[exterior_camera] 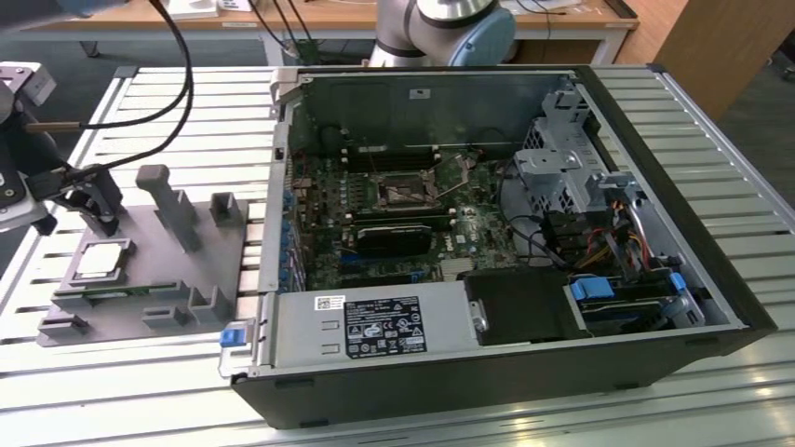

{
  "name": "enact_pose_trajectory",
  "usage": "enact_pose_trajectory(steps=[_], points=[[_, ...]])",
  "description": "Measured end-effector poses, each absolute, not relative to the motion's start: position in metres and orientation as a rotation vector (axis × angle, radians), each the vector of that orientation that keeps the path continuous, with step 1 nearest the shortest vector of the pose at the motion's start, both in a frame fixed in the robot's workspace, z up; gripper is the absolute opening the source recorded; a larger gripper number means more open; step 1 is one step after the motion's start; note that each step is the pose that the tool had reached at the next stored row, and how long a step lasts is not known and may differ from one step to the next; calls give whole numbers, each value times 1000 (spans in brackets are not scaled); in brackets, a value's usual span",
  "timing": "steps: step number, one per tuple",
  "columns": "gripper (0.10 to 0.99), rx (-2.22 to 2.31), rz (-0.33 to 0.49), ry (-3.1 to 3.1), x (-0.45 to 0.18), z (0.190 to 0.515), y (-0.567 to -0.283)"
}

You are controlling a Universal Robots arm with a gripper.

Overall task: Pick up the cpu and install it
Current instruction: 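Pick up the cpu and move it towards the insertion slot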

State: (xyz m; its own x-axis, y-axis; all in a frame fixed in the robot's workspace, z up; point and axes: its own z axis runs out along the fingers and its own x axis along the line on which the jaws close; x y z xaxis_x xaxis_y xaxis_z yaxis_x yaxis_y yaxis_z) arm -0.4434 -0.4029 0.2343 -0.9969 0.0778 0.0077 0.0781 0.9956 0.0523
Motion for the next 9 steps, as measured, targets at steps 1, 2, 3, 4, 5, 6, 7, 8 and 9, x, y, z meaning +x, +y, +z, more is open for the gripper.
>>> enact_pose_trajectory(steps=[1,2,3,4,5,6,7,8,9], points=[[761,-122,-83,-3133,-443,233,-404],[761,-122,-83,-3133,-443,233,-405],[761,-123,-83,-3133,-443,232,-407],[761,-122,-83,-3133,-443,231,-408],[761,-122,-83,-3133,-443,231,-409],[761,-122,-83,-3133,-443,230,-410],[761,-122,-83,-3133,-443,230,-411],[761,-122,-83,-3133,-443,229,-412],[761,-122,-83,-3133,-443,228,-413]])
